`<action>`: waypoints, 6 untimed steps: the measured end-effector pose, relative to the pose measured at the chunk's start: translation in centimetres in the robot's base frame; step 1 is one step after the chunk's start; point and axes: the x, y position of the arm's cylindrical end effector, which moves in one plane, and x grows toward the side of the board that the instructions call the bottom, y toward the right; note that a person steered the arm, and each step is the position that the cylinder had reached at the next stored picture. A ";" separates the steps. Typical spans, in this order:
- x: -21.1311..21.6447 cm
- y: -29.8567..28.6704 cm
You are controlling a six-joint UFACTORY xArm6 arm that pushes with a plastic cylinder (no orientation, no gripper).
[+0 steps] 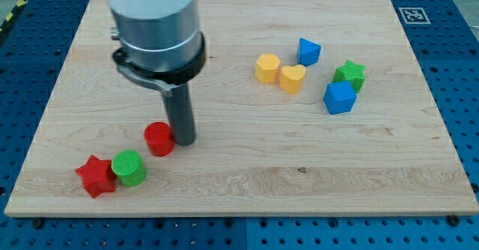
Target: Place the blue cube close to the green circle
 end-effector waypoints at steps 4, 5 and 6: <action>-0.5 0.4; -0.5 9.2; -0.6 19.4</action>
